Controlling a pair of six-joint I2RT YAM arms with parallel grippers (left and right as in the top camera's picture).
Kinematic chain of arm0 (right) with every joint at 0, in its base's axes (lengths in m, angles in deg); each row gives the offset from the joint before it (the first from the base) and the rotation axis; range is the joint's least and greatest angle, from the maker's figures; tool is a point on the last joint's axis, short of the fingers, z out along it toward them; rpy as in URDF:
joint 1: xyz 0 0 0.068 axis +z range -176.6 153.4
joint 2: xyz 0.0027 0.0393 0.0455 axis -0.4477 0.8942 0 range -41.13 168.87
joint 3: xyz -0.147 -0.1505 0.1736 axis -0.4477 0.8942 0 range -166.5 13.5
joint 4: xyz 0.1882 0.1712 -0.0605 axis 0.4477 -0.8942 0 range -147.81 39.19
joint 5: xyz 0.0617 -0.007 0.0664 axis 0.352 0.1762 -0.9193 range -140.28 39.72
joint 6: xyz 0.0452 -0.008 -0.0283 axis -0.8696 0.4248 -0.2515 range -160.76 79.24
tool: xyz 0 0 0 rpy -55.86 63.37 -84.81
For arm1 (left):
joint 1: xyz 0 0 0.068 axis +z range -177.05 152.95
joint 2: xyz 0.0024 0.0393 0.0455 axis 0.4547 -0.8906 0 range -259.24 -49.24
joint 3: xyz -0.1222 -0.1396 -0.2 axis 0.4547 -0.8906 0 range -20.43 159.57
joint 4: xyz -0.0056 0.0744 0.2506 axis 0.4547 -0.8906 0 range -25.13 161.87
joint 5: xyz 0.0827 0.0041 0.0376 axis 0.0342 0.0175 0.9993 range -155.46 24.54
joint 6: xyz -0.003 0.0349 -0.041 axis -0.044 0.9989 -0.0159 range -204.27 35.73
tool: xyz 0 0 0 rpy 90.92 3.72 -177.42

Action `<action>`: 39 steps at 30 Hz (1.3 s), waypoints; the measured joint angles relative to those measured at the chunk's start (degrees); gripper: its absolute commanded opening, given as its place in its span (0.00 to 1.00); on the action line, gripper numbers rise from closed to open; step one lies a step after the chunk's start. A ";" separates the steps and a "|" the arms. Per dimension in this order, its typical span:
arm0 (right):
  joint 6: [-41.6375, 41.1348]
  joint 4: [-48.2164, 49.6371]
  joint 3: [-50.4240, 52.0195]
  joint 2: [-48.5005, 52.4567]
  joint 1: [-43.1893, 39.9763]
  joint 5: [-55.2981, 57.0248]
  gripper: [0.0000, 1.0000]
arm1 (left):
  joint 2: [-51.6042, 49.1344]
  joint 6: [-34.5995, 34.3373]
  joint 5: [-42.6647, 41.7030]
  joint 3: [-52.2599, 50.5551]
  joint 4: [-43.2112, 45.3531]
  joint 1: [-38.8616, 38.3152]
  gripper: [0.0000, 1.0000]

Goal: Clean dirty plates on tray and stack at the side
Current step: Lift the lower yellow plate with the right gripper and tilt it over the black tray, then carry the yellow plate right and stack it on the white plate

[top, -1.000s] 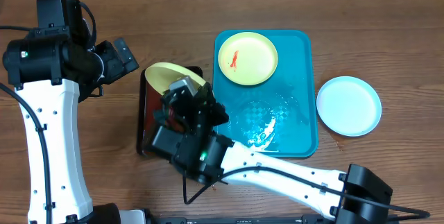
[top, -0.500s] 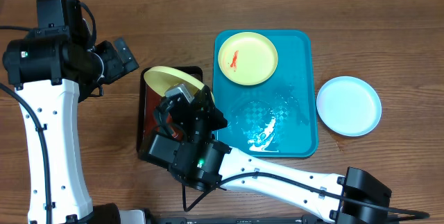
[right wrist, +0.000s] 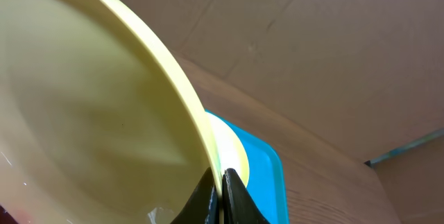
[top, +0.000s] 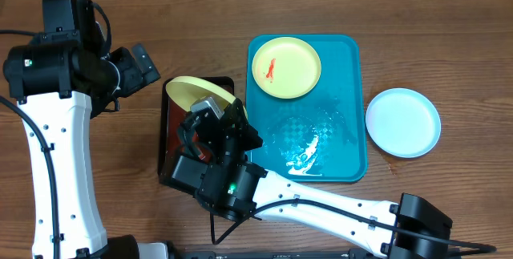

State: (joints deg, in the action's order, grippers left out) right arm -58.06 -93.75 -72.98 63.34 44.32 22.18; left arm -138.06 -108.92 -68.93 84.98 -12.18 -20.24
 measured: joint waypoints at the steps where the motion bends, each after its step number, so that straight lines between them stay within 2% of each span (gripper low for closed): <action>1: 0.00 0.00 0.00 0.00 0.00 0.02 0.04 | 0.00 0.00 0.00 0.00 0.00 0.00 1.00; 14: -0.20 0.02 0.00 0.00 -0.35 -1.16 0.04 | 0.00 -0.02 0.00 0.00 0.00 0.00 1.00; 19: -4.87 -1.16 -0.09 0.00 -4.70 -10.93 0.04 | 0.00 0.00 0.00 0.00 0.02 0.00 1.00; 22: -7.17 -2.01 -0.44 0.00 -12.66 -25.40 0.04 | 0.00 0.00 -0.02 0.00 -0.04 0.00 1.00; 26: -8.66 -7.43 -2.62 0.00 -27.69 -49.83 0.04 | 0.00 0.00 0.00 0.00 0.02 0.00 1.00; 30: -9.57 -9.60 -3.74 -2.27 -38.77 -67.78 0.04 | 0.00 0.00 0.00 0.00 -0.02 0.00 1.00; 34: -10.23 -11.85 -3.76 -8.61 -45.83 -75.28 0.04 | 0.00 0.00 0.00 0.00 0.00 0.00 1.00; 39: -11.85 -20.94 -5.66 -19.87 -62.20 -78.99 0.04 | 0.00 0.00 -0.02 0.00 0.00 0.00 1.00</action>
State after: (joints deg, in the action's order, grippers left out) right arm -69.91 -114.68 -78.64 43.47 -17.89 -56.81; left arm -138.06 -108.92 -68.95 84.98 -12.18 -20.24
